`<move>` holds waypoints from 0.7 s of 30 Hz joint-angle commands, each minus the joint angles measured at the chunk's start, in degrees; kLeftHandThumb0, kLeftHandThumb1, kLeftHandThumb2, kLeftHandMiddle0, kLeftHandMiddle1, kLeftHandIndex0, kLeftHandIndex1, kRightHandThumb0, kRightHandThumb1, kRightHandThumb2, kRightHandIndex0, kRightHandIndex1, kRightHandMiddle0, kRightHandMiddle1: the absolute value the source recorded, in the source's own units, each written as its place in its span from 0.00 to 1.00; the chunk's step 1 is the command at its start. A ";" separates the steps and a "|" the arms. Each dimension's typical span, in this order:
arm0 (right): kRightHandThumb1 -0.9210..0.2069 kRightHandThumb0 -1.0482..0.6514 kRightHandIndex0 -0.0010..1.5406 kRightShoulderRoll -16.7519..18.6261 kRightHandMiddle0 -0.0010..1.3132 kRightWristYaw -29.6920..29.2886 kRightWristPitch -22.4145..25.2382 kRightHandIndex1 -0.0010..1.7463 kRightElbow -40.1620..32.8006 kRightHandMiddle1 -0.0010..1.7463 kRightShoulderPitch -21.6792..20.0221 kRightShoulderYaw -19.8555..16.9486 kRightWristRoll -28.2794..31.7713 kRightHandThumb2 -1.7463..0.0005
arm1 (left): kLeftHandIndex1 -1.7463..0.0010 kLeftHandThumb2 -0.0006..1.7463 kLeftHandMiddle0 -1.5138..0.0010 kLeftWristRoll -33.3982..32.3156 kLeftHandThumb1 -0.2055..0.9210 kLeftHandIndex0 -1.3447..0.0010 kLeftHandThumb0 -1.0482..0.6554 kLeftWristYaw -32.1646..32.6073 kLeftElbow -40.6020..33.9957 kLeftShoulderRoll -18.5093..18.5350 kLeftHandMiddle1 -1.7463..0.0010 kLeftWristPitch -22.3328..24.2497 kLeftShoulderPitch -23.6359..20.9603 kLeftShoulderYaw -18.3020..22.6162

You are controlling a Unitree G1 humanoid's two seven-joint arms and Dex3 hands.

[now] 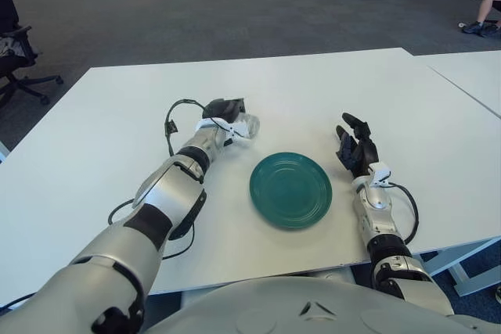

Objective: Put the bottle into the plate.

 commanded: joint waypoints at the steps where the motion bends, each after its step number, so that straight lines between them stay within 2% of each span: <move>1: 0.00 0.24 0.23 0.62 0.00 0.25 0.69 0.00 4.24 0.40 2.80 -0.22 0.19 0.54 | 0.00 0.78 0.57 -2.22 0.42 0.39 0.90 1.10 -1.90 0.50 0.00 -2.07 -5.71 2.68; 10: 0.00 0.25 0.23 0.73 0.00 0.04 -0.51 0.00 6.25 0.40 1.78 -0.37 0.15 0.54 | 0.00 0.79 0.57 -4.89 0.42 0.39 0.90 1.21 -2.42 0.87 0.00 -5.32 -7.92 6.20; 15: 0.00 0.25 0.24 0.90 0.00 0.25 -1.24 0.01 7.92 0.41 0.77 -0.76 0.64 0.55 | 0.00 0.79 0.57 -6.80 0.42 0.39 0.90 1.56 -3.34 1.57 0.00 -9.98 -9.39 8.35; 21: 0.00 0.25 0.25 1.02 0.00 0.59 -2.63 0.01 9.45 0.43 -0.32 -1.08 0.73 0.56 | 0.00 0.79 0.57 -6.80 0.42 0.39 0.90 2.60 -4.41 1.40 0.00 -15.58 -10.33 8.24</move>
